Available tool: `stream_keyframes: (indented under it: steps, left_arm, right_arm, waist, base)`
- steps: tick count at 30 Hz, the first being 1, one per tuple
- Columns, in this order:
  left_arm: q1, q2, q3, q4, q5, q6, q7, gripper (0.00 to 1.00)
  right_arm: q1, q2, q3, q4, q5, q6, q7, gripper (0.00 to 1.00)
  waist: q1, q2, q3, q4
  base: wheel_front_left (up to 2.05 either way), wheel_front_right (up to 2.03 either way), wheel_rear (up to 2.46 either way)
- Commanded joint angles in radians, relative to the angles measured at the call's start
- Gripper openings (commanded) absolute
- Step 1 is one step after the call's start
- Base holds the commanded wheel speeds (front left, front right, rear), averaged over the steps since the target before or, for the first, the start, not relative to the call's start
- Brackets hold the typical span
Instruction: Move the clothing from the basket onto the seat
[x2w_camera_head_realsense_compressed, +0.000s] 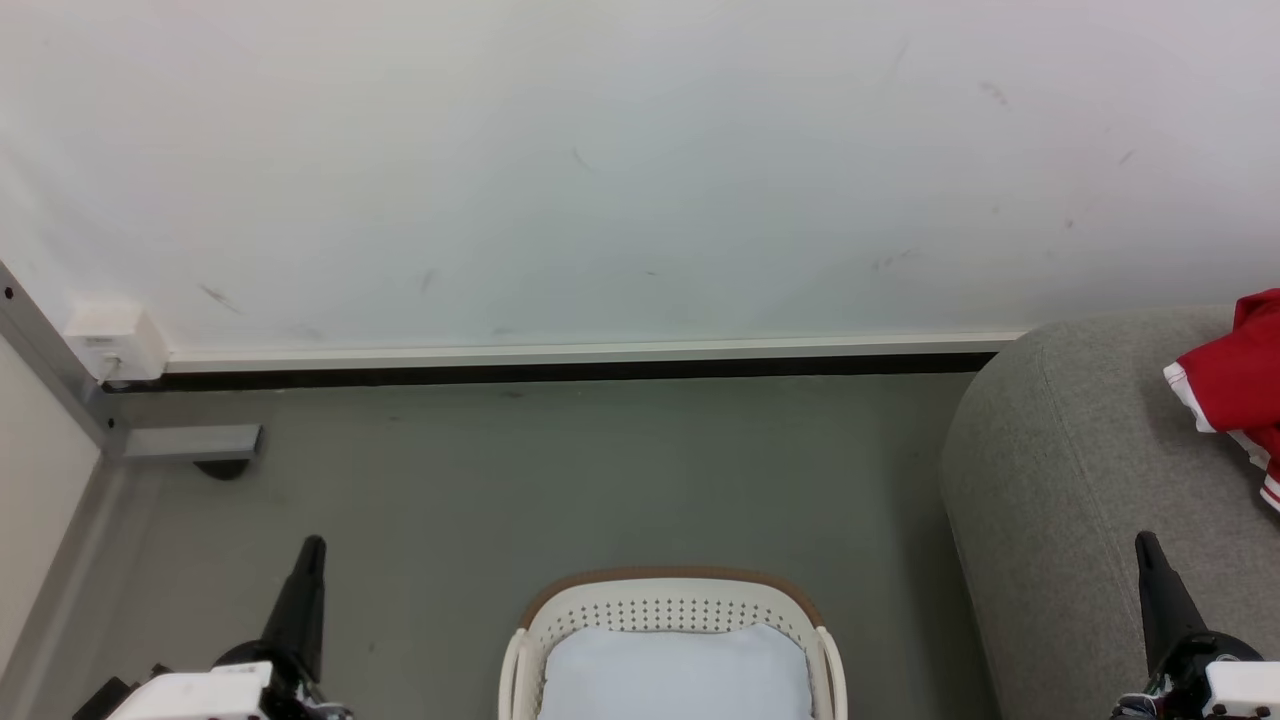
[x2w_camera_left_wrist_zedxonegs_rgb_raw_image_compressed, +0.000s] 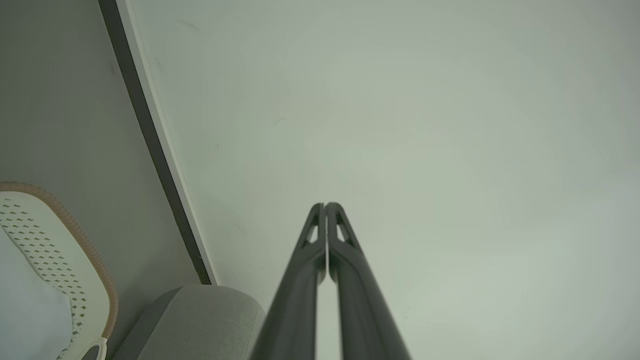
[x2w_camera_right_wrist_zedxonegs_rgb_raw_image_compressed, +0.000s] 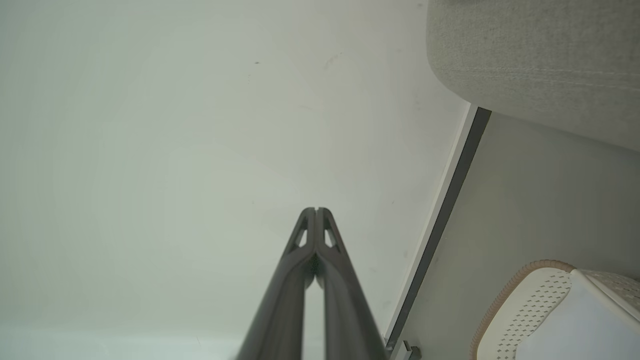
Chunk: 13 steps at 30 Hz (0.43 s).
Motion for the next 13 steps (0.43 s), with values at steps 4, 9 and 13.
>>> stream_keyframes:
  steps: [4, 9, 13]
  left_arm:
    - [-0.009, 0.002, 0.001, -0.004, -0.014, -0.005, 0.004, 0.00]
    - [-0.009, 0.002, 0.001, -0.004, -0.014, -0.005, 0.004, 0.00]
    - [-0.009, 0.002, 0.001, -0.003, -0.014, -0.005, 0.004, 0.00]
  right_arm:
    - [-0.012, -0.005, -0.004, -0.004, 0.001, -0.002, 0.003, 0.00]
    - [-0.012, -0.005, -0.004, -0.004, 0.001, -0.002, 0.003, 0.00]
    - [-0.012, -0.005, -0.004, -0.004, 0.001, -0.002, 0.003, 0.00]
  waist:
    - [0.0000, 0.0000, 0.000, 0.000]
    - [0.0000, 0.0000, 0.000, 0.000]
    - [0.0000, 0.0000, 0.000, 0.000]
  base:
    - [0.00, 0.00, 0.00]
    - [0.00, 0.00, 0.00]
    - [0.00, 0.00, 0.00]
